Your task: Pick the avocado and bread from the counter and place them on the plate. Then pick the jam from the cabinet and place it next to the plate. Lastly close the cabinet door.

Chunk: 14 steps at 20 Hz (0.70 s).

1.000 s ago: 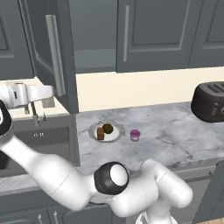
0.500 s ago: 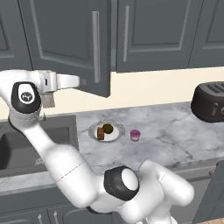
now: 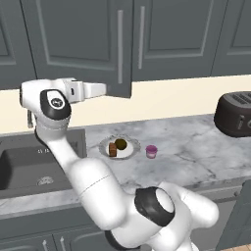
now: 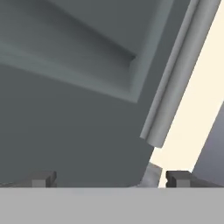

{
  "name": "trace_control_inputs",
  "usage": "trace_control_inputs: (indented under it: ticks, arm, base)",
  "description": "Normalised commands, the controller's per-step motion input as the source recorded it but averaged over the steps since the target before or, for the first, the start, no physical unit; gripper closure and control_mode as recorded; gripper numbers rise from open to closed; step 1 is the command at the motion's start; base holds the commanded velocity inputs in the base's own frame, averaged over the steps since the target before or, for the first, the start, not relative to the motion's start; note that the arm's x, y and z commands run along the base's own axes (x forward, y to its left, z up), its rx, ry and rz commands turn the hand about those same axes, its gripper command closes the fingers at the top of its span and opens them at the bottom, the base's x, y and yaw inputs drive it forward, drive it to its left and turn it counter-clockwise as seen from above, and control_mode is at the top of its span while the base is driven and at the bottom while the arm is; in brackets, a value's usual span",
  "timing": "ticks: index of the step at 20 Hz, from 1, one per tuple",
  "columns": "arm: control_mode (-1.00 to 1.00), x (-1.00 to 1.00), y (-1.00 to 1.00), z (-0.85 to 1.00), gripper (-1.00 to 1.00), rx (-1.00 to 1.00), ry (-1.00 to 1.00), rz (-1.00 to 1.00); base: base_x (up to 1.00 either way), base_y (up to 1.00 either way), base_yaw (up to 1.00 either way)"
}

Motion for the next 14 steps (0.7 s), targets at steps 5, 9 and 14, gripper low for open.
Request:
trace_control_inputs:
  ticks: [5,9,14]
  arm:
    - [-1.0,0.65,-0.68,0.37,-1.0,-0.01,-0.01,0.02]
    - [-1.0,0.73,-0.51,0.39,-1.0,-0.05,0.0,0.04]
    - [-1.0,0.74,-0.47,0.36,-1.0,-0.06,0.0,0.06]
  base:
    - [0.0,0.0,0.0]
    - [0.0,0.0,0.0]
    - [0.0,0.0,0.0]
